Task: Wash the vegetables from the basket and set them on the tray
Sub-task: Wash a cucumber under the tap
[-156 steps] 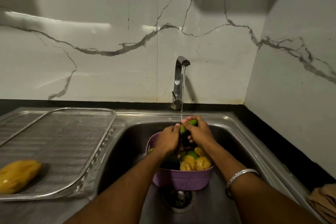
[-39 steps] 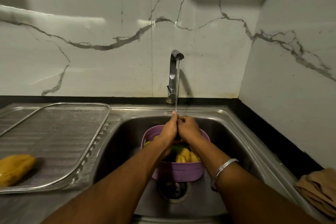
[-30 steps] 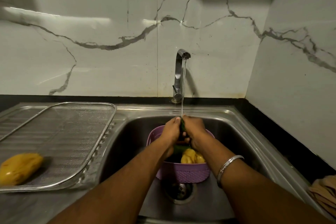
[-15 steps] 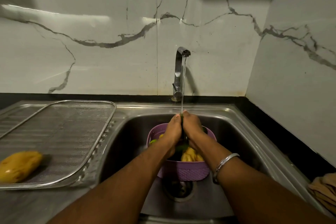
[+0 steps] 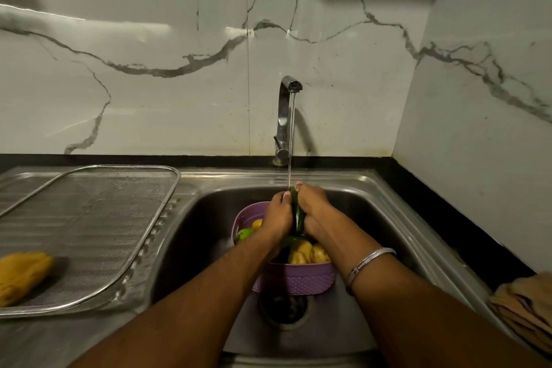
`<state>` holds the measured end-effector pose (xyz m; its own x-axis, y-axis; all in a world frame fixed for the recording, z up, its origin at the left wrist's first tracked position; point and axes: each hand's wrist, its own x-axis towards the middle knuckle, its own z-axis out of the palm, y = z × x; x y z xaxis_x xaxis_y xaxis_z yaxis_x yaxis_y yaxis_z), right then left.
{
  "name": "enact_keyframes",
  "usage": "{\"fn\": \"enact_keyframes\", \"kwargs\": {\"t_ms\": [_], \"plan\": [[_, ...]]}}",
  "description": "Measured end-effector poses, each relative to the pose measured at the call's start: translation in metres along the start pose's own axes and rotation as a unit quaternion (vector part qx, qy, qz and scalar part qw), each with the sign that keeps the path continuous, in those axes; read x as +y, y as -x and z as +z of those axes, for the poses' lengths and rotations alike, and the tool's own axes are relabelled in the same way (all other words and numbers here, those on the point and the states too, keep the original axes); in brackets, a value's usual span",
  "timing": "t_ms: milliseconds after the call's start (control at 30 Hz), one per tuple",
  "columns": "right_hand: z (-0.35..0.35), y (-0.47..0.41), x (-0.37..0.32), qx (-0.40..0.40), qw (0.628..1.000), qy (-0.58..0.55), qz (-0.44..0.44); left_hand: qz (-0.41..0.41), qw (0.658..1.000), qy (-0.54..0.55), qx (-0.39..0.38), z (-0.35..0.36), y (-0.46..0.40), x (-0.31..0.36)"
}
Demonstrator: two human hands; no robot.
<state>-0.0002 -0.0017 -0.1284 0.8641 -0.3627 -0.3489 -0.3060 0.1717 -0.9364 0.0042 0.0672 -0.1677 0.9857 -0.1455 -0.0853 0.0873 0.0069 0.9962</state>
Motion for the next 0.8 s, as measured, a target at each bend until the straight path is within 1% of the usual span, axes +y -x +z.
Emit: {"fn": "enact_keyframes", "kwargs": {"t_ms": [67,133,200,233,300,333,367,433,500,533,600,667,700,800], "plan": [[-0.004,-0.003,0.000,-0.006,1.000,-0.011,0.005,0.053,0.990,-0.130,0.002,-0.001,0.001,-0.004],[-0.006,-0.004,-0.001,-0.008,1.000,-0.022,0.009,0.123,0.961,-0.248,0.020,-0.001,0.005,-0.007],[-0.005,-0.003,-0.002,-0.011,0.999,-0.039,0.019,0.176,0.932,-0.315,0.042,-0.001,0.007,-0.008],[-0.005,0.000,-0.003,-0.016,0.998,-0.049,0.027,0.184,0.925,-0.329,0.048,-0.002,0.006,-0.008],[-0.001,0.005,-0.002,-0.046,0.997,-0.058,0.037,0.170,0.929,-0.323,0.058,-0.005,0.002,-0.006],[0.000,0.008,0.000,-0.060,0.996,-0.049,0.034,0.160,0.939,-0.300,0.055,-0.006,-0.002,-0.007],[0.002,0.013,0.003,-0.071,0.997,-0.033,0.022,0.140,0.953,-0.262,0.054,-0.009,-0.004,-0.006],[0.007,0.020,0.010,-0.084,0.996,0.013,-0.031,0.075,0.984,-0.148,0.060,-0.012,-0.011,-0.006],[0.008,0.028,0.013,-0.090,0.993,0.032,-0.072,0.007,0.996,-0.074,0.059,-0.013,-0.012,-0.003],[0.008,0.027,0.012,-0.081,0.994,0.030,-0.071,-0.009,0.996,-0.058,0.060,-0.011,-0.012,-0.001],[0.002,0.021,0.008,-0.046,0.998,0.021,-0.030,-0.003,0.997,-0.055,0.048,-0.005,-0.010,0.003],[-0.006,0.019,0.004,-0.019,0.999,-0.027,0.019,0.024,0.996,-0.080,0.040,0.000,-0.008,0.004],[-0.007,0.016,0.003,-0.014,0.998,-0.048,0.028,0.027,0.995,-0.085,0.040,0.001,-0.006,0.005],[0.001,0.020,0.007,-0.050,0.997,-0.060,0.025,0.032,0.995,-0.063,0.076,-0.005,-0.011,0.000]]}}
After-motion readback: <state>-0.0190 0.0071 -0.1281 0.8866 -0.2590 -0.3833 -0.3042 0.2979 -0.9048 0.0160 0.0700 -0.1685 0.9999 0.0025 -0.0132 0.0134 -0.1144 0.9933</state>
